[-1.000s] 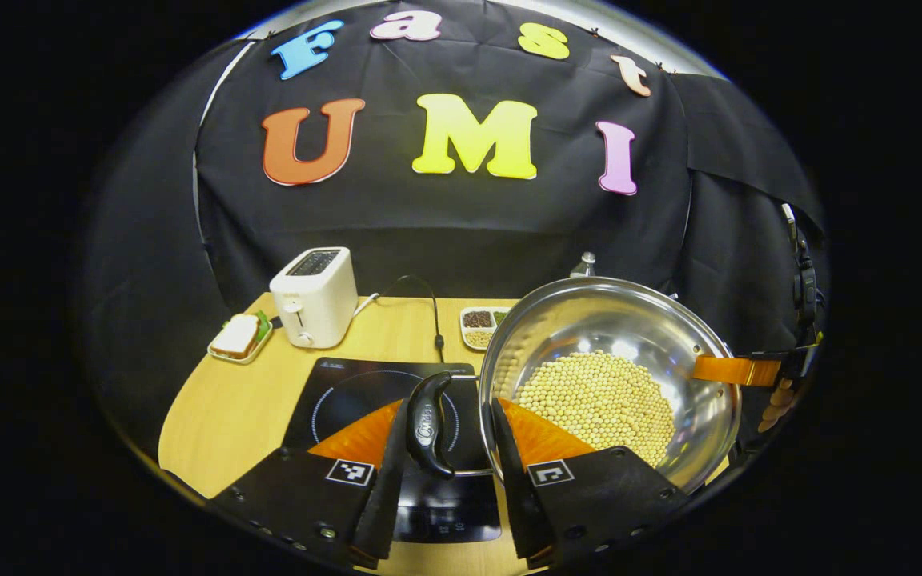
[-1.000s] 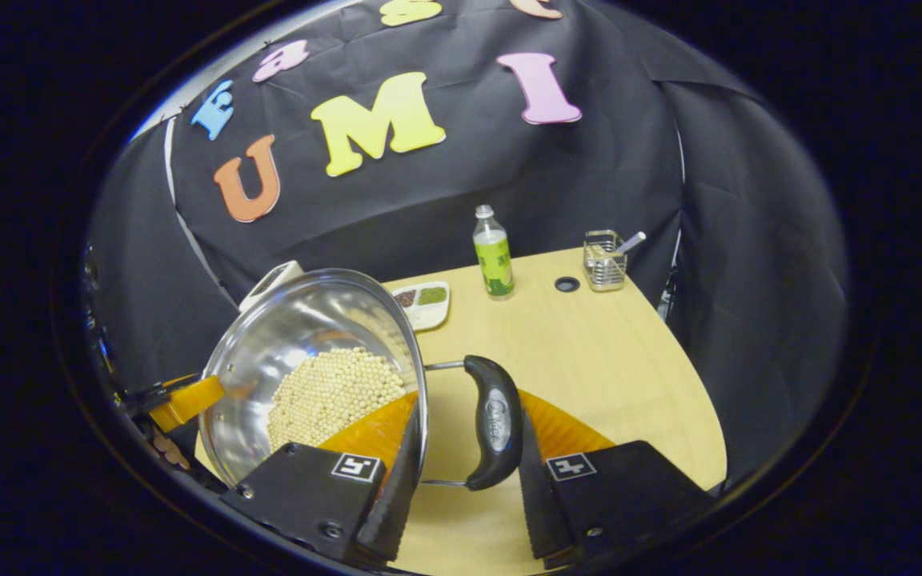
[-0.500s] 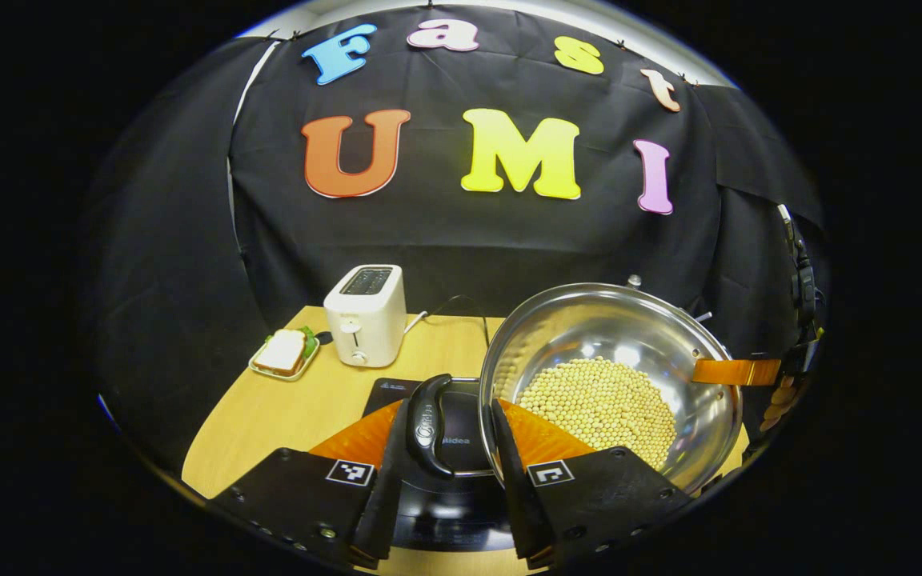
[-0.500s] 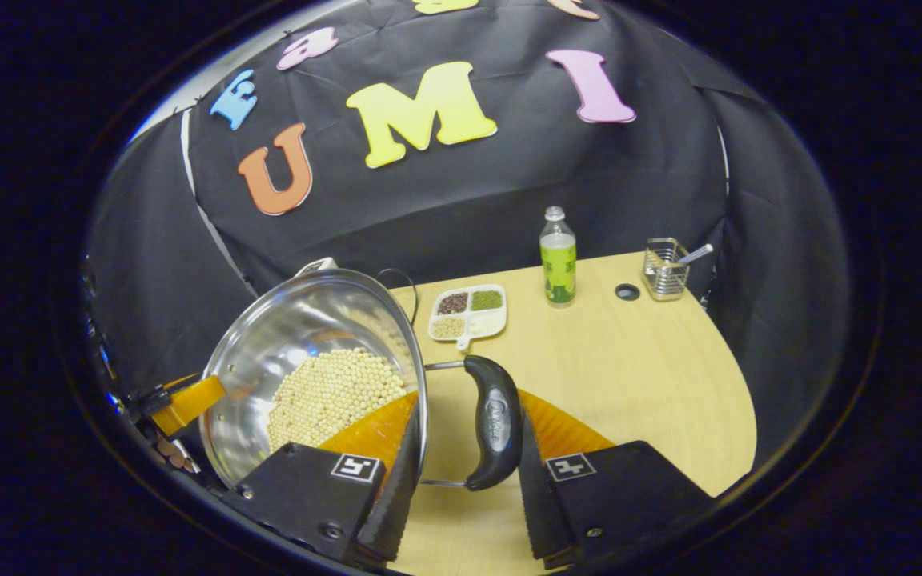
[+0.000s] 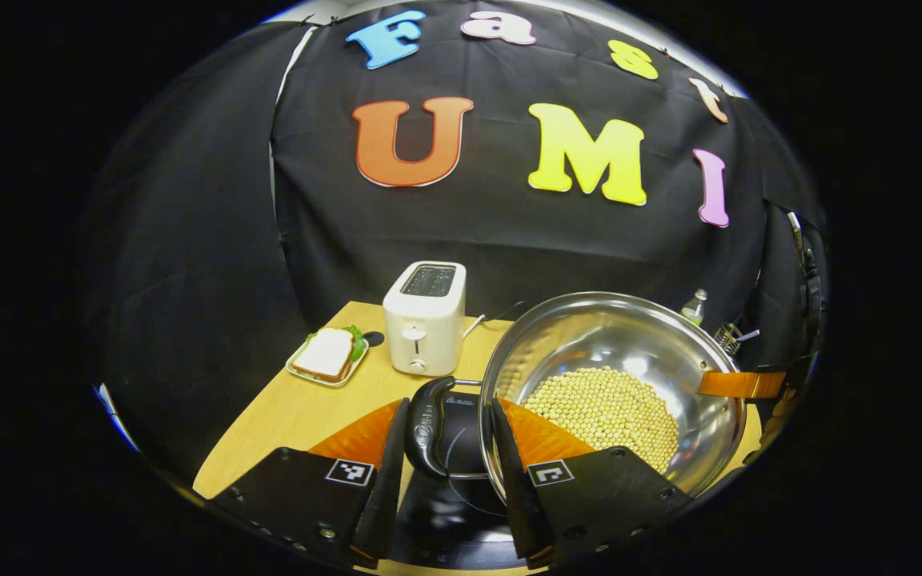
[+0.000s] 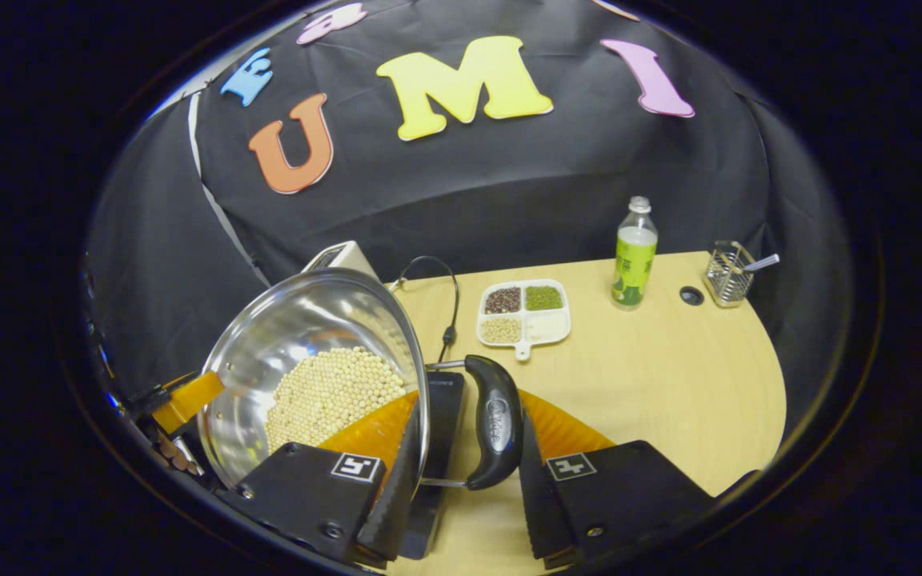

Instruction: First push the handle of the pot to place it horizontally, then grasp the pot with both hands and set it on the induction cooktop.

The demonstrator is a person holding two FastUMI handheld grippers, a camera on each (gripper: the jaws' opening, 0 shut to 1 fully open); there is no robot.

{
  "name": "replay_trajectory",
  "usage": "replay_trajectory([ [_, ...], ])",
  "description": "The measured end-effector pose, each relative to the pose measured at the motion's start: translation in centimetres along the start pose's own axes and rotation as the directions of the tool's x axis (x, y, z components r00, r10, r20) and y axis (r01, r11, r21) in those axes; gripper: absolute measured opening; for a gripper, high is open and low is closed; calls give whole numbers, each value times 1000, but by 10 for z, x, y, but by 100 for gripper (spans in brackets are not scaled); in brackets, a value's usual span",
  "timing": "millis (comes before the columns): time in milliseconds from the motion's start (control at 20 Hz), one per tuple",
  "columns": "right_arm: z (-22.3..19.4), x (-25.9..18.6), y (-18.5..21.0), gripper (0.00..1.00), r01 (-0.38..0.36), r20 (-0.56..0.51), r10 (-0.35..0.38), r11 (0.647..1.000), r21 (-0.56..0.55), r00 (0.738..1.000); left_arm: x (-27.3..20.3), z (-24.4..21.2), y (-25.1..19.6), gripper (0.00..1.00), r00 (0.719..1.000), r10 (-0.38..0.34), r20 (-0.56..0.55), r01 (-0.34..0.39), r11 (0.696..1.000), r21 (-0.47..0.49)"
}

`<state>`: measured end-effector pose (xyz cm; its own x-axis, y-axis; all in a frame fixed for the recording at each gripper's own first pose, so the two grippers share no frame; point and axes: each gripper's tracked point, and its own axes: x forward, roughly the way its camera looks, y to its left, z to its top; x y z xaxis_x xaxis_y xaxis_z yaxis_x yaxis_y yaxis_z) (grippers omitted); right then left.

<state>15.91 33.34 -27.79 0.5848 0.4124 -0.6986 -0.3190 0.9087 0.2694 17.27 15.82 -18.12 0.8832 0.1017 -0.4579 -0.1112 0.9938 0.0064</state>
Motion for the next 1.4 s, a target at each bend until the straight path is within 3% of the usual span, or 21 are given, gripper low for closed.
replay_trajectory([
  [400, -33, 57, 11, 60, 29, -52, -32, 998, -55, 998, 44, -39, 26, 55, 995, 29, -92, -33, 999, -39],
  [800, -65, 89, 5, 60, 30, -108, -32, 999, -25, 994, 67, -75, 39, 55, 989, 36, -140, -43, 998, -42],
  [1050, -60, 91, 6, 61, -4, -58, 5, 1000, 13, 998, 71, -77, 40, 56, 993, 13, -113, -19, 999, -49],
  [1400, -57, 93, 7, 62, -34, -15, 35, 999, 41, 999, 74, -81, 41, 61, 994, 40, -104, -42, 999, -21],
])
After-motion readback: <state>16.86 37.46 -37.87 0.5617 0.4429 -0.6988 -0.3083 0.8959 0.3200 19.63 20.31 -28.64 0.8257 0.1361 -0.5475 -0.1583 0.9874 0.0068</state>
